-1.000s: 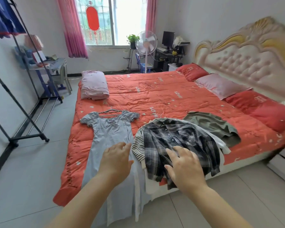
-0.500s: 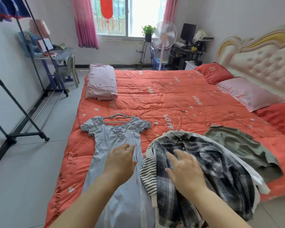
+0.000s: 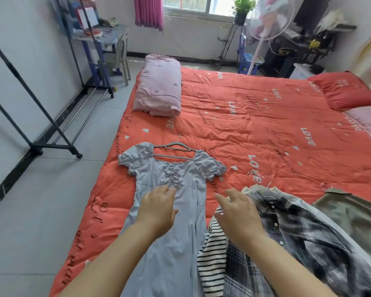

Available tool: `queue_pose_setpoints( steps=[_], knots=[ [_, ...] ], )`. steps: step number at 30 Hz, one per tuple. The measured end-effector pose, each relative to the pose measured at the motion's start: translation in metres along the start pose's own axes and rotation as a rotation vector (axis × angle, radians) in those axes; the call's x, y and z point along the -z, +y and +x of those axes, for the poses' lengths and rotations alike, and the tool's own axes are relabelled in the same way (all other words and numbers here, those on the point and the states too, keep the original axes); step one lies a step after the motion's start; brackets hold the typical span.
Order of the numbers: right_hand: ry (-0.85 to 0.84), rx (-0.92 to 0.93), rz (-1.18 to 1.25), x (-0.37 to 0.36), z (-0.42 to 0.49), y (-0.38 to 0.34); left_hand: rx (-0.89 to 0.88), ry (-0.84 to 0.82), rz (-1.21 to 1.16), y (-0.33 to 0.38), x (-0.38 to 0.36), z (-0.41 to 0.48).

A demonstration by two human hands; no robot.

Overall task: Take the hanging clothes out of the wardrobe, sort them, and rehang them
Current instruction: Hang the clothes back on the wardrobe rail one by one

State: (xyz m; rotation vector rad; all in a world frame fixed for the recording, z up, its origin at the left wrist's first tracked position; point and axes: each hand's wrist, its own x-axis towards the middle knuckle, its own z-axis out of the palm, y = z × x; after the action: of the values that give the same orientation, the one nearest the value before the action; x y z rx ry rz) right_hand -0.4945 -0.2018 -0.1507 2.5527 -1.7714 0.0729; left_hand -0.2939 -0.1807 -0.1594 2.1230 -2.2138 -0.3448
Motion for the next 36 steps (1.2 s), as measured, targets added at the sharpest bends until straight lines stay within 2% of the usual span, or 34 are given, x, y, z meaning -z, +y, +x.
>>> queue_pose_setpoints(
  steps=[5,8,15,22,24,27,32,36],
  knots=[
    [-0.177,0.082,0.076,-0.056,0.084,0.010,0.091,-0.044,0.003,-0.027,-0.044,0.073],
    [-0.166,0.166,0.013,-0.103,0.133,0.020,0.157,-0.088,0.007,-0.044,-0.086,0.117],
    [-0.288,0.241,0.005,-0.221,0.251,0.038,0.304,-0.158,-0.023,-0.096,-0.208,0.201],
    [-0.185,0.162,0.139,-0.309,0.365,0.041,0.286,-0.057,-0.049,-0.138,-0.314,0.244],
    [-0.131,0.166,0.153,-0.329,0.394,0.040,0.274,0.026,-0.033,-0.142,-0.333,0.244],
    [-0.136,0.110,0.155,-0.352,0.429,0.035,0.263,0.090,-0.026,-0.145,-0.348,0.247],
    [-0.239,-0.012,0.066,-0.376,0.461,0.034,0.220,0.162,0.008,-0.150,-0.358,0.249],
    [-0.125,-0.008,0.108,-0.376,0.464,0.039,0.218,0.199,0.028,-0.152,-0.362,0.250]
  ],
)
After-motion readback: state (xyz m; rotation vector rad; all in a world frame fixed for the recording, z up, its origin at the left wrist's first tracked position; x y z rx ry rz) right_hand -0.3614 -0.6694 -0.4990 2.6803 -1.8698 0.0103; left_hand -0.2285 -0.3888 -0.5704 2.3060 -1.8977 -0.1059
